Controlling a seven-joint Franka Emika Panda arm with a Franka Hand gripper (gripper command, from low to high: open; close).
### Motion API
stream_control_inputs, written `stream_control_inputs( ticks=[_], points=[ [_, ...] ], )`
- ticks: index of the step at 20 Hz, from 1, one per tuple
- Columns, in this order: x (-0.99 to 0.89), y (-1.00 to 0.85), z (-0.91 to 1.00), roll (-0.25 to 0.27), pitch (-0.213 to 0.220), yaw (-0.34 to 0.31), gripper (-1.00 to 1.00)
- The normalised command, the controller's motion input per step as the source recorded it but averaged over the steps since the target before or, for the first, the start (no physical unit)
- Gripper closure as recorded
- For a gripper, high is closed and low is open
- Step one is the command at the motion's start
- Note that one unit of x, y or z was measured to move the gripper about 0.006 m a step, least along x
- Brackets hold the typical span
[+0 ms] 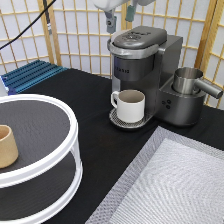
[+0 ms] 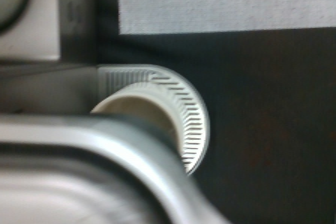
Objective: Make coffee
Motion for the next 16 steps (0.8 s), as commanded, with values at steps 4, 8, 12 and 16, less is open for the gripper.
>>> stream_control_inputs(
  ticks=[4, 8, 12, 16],
  points=[
    [-0.18, -0.84, 0.18, 0.121, -0.178, 0.001, -1.00],
    [-0.34, -0.71, 0.10, 0.110, -0.238, 0.000, -1.00],
    [-0.12, -0.04, 0.00, 0.000, -0.047, 0.000, -1.00],
    [0.00, 0.00, 0.00, 0.000, 0.000, 0.000, -1.00]
  ],
)
